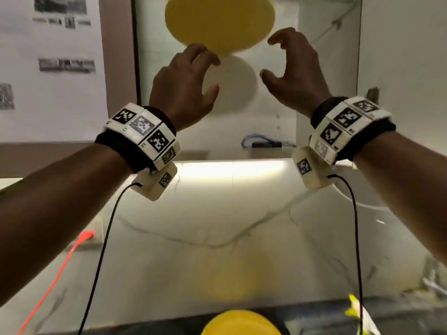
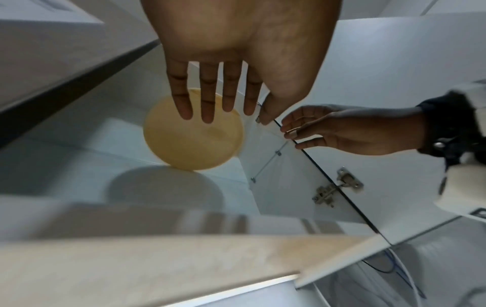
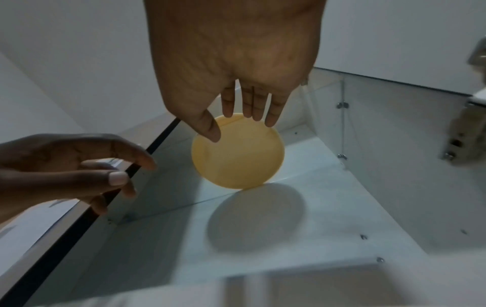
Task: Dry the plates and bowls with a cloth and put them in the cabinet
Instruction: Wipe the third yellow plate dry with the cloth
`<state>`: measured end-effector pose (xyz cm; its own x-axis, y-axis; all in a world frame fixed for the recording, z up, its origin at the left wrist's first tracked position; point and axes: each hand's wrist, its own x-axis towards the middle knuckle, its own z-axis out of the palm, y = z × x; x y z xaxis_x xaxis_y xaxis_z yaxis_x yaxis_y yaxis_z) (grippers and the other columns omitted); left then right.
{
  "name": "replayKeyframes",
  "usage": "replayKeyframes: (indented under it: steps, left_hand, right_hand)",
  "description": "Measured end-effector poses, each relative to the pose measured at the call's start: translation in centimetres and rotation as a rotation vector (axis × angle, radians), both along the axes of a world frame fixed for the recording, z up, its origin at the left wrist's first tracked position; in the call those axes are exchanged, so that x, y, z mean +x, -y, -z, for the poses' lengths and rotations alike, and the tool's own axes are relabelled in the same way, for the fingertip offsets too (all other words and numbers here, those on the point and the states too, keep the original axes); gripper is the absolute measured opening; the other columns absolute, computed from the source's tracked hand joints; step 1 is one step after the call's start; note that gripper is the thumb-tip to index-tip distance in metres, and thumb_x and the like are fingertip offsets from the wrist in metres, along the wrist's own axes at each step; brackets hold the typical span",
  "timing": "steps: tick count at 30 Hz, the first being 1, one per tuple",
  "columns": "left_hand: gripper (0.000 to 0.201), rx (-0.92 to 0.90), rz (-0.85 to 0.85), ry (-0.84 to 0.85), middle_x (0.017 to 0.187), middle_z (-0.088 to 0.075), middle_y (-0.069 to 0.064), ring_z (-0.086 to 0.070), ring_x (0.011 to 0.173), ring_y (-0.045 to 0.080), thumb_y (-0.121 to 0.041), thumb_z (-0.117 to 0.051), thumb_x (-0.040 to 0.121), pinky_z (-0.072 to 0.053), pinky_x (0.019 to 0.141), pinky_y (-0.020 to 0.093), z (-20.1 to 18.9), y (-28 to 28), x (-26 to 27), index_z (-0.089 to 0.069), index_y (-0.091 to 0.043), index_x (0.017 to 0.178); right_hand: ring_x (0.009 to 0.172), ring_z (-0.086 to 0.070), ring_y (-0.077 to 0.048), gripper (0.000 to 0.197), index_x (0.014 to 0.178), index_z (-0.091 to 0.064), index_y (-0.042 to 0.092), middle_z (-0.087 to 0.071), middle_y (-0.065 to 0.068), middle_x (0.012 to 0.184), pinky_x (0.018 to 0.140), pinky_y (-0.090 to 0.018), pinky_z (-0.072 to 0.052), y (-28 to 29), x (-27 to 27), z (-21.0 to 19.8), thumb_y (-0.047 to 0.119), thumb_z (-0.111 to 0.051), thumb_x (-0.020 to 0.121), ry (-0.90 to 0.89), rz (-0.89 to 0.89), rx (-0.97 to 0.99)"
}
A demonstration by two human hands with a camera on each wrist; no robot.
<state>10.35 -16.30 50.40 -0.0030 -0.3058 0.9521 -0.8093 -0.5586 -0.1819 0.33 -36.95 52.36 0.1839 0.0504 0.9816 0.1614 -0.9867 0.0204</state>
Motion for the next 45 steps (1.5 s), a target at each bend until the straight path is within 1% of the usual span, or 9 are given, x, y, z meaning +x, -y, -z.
replayKeyframes:
  steps: [2, 8, 15, 17, 22, 26, 29, 34, 45]
  left_hand:
    - [0.040, 0.022, 0.046, -0.052, 0.135, -0.054, 0.001, -0.058, 0.114, 0.026, -0.040, -0.055, 0.089, -0.052, 0.085, 0.047, 3.5, -0.7, -0.4, -0.058, -0.022, 0.125]
    - [0.033, -0.026, 0.078, -0.250, 0.122, -0.064, -0.004, -0.064, 0.095, 0.020, -0.042, -0.053, 0.091, -0.053, 0.085, 0.043, 11.2, -2.6, -1.0, -0.061, -0.026, 0.119]
    - [0.023, 0.014, -0.016, -0.528, 0.094, -0.074, -0.011, -0.067, 0.082, 0.012, -0.042, -0.055, 0.092, -0.050, 0.078, 0.033, 19.8, -4.5, -1.9, -0.064, -0.033, 0.111]
    - [0.023, 0.060, -0.038, -0.588, 0.093, -0.074, -0.010, -0.067, 0.085, 0.014, -0.041, -0.055, 0.093, -0.049, 0.078, 0.033, 22.3, -4.9, -2.4, -0.065, -0.032, 0.112]
    - [0.024, 0.195, -0.021, -0.728, 0.093, -0.075, -0.006, -0.063, 0.072, 0.017, -0.038, -0.055, 0.094, -0.047, 0.065, 0.029, 30.7, -6.2, -2.6, -0.067, -0.029, 0.112]
    - [0.029, 0.265, -0.084, -0.829, 0.105, -0.072, -0.006, -0.068, 0.084, 0.024, -0.040, -0.054, 0.091, -0.056, 0.074, 0.042, 36.4, -6.5, -1.4, -0.062, -0.031, 0.118]
    - [0.031, 0.338, -0.169, -0.868, 0.111, -0.069, -0.001, -0.066, 0.092, 0.030, -0.036, -0.056, 0.093, -0.053, 0.078, 0.043, 38.5, -6.2, -0.4, -0.058, -0.029, 0.123]
    - [0.035, 0.378, -0.261, -0.928, 0.124, -0.065, 0.004, -0.064, 0.103, 0.035, -0.031, -0.056, 0.095, -0.049, 0.084, 0.045, 41.3, -5.6, 1.1, -0.056, -0.027, 0.130]
    - [0.036, 0.407, -0.300, -1.040, 0.125, -0.064, 0.004, -0.064, 0.103, 0.032, -0.033, -0.056, 0.097, -0.053, 0.081, 0.045, 45.1, -2.5, 3.6, -0.055, -0.025, 0.132]
  right_hand:
    - [0.118, -0.043, -0.012, 0.046, 0.129, -0.048, 0.010, -0.049, -0.006, 0.133, 0.082, -0.001, -0.023, -0.1, -0.3, 2.7, 0.023, -0.061, 0.087, -0.047, 0.016, 0.037]
    - [0.111, -0.050, -0.012, 0.043, 0.120, -0.054, 0.008, -0.053, -0.007, 0.125, 0.089, -0.027, -0.046, -0.9, -0.4, 10.2, 0.026, -0.061, 0.082, -0.086, -0.019, 0.159]
    - [0.110, -0.047, -0.007, 0.038, 0.116, -0.057, 0.007, -0.055, -0.006, 0.126, 0.087, -0.013, -0.038, -2.2, -1.2, 19.6, 0.027, -0.059, 0.084, -0.247, -0.020, 0.154]
    - [0.108, -0.051, -0.011, 0.037, 0.117, -0.058, 0.009, -0.055, -0.005, 0.124, 0.084, -0.013, -0.039, -2.6, -1.6, 22.0, 0.029, -0.056, 0.085, -0.282, -0.006, 0.155]
    - [0.092, -0.061, -0.018, 0.025, 0.105, -0.065, 0.009, -0.064, -0.008, 0.108, 0.077, -0.033, -0.052, -2.9, -2.0, 29.0, 0.021, -0.054, 0.086, -0.322, -0.042, 0.185]
    - [0.086, -0.067, -0.023, 0.027, 0.103, -0.070, 0.012, -0.072, -0.008, 0.097, 0.079, -0.038, -0.054, -2.0, -1.1, 36.0, 0.023, -0.055, 0.083, -0.613, 0.011, 0.354]
    - [0.094, -0.066, -0.027, 0.027, 0.106, -0.072, 0.013, -0.072, -0.010, 0.102, 0.084, -0.031, -0.050, -0.5, -0.2, 41.1, 0.022, -0.060, 0.083, -0.860, 0.088, 0.465]
    - [0.104, -0.061, -0.032, 0.025, 0.111, -0.069, 0.012, -0.067, -0.015, 0.113, 0.091, -0.039, -0.051, 1.9, 0.5, 47.1, 0.017, -0.061, 0.088, -1.108, 0.242, 0.641]
    - [0.121, -0.054, -0.034, 0.055, 0.134, -0.051, 0.004, -0.055, -0.019, 0.136, 0.091, -0.037, -0.047, 6.4, 4.0, 52.6, 0.027, -0.070, 0.089, -1.509, 0.409, 0.848]
